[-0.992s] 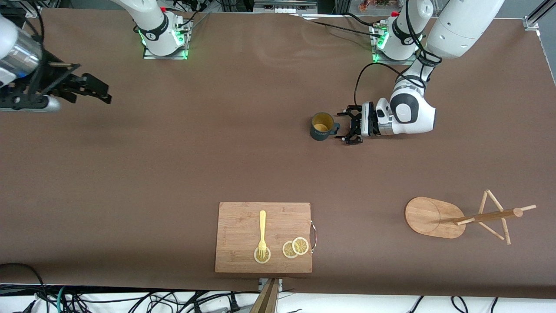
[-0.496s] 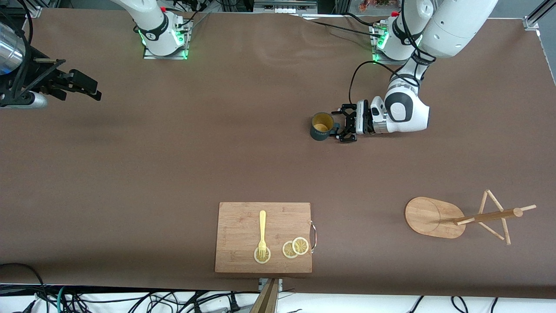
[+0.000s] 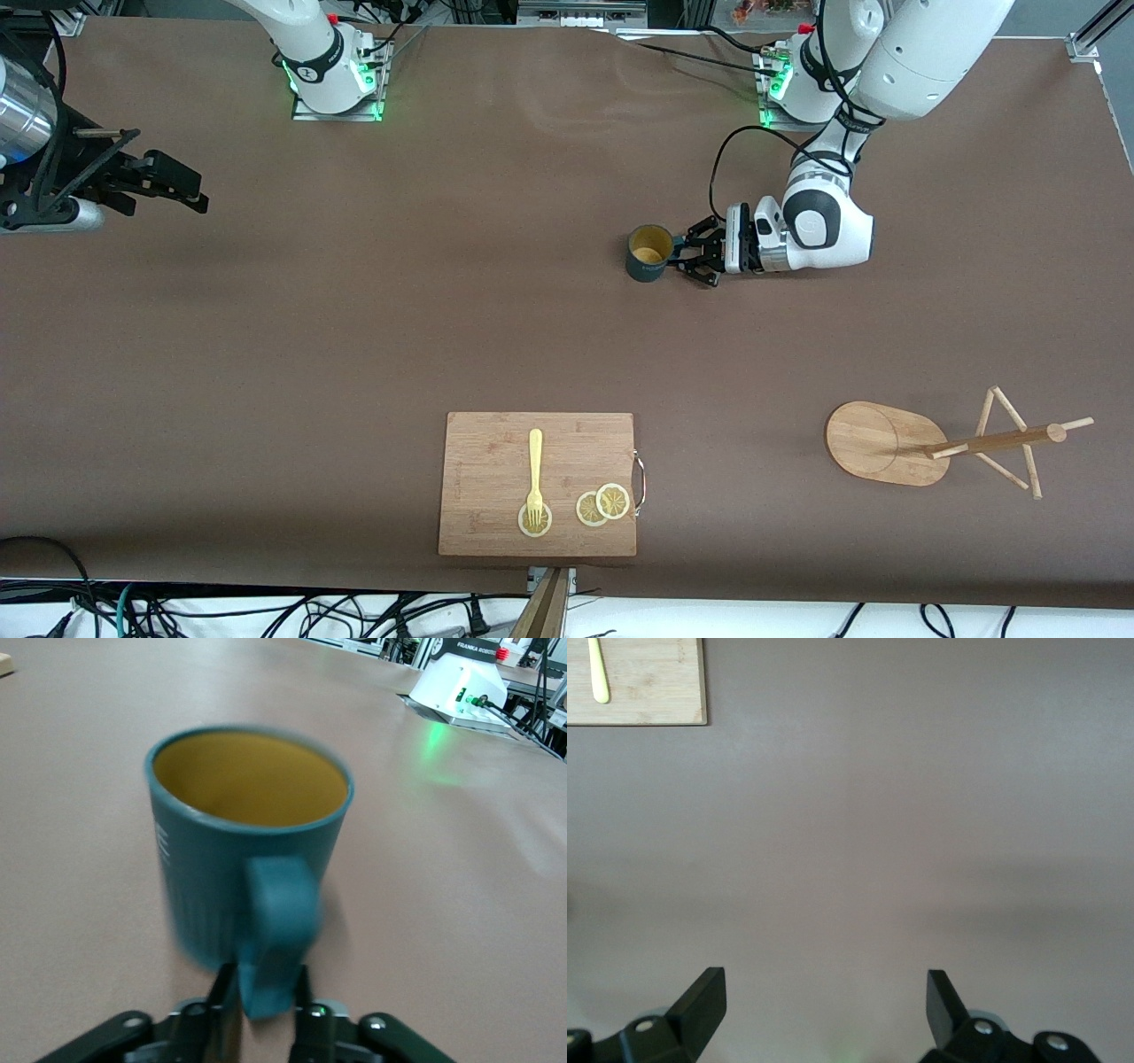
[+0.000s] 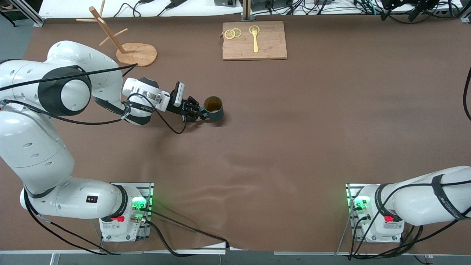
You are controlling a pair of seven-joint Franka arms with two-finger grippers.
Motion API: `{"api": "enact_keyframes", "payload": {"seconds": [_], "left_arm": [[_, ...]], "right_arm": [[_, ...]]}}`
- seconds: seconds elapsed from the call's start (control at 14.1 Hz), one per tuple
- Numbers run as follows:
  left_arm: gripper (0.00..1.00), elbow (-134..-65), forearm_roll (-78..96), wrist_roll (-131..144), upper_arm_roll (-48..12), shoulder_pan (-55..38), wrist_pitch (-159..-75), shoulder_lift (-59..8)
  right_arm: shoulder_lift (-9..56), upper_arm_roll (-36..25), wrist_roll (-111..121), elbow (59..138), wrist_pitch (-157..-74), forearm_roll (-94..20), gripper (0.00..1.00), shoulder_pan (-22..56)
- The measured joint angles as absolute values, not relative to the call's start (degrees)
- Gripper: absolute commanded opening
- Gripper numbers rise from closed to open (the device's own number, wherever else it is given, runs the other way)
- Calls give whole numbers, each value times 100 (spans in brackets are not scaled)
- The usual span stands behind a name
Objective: Pass cup and hang on rack
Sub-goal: 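Grasp the mug handle with the left gripper while the right gripper retracts, then lift the mug by its handle and carry it toward the peg rack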
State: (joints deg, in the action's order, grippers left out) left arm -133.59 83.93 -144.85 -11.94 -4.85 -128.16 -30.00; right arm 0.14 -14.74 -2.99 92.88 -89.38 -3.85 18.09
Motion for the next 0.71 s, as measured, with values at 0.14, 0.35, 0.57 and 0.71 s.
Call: {"api": "enact_keyframes", "payload": {"seconds": [0.14,0.35,0.57,0.71], "left_arm": [[0,-13353,8438,-13976,-1189,-465,-12803,-2990],[0,-13283,8438,-12915,-1188,-461,-12714,-2832],[0,-13224,8356,-11567,-1188,-446,-12462,-2398],[0,-13171,7874,-10189,-1183,-315,-12243,-1924]], "right_arm": [[55,-616,-274,9276,-8939,-373,100,924],[46,114,-260,9256,-8923,-366,100,160],[31,140,-258,9257,-8881,-348,100,111],[18,142,-176,9256,-8880,-196,100,108]]}}
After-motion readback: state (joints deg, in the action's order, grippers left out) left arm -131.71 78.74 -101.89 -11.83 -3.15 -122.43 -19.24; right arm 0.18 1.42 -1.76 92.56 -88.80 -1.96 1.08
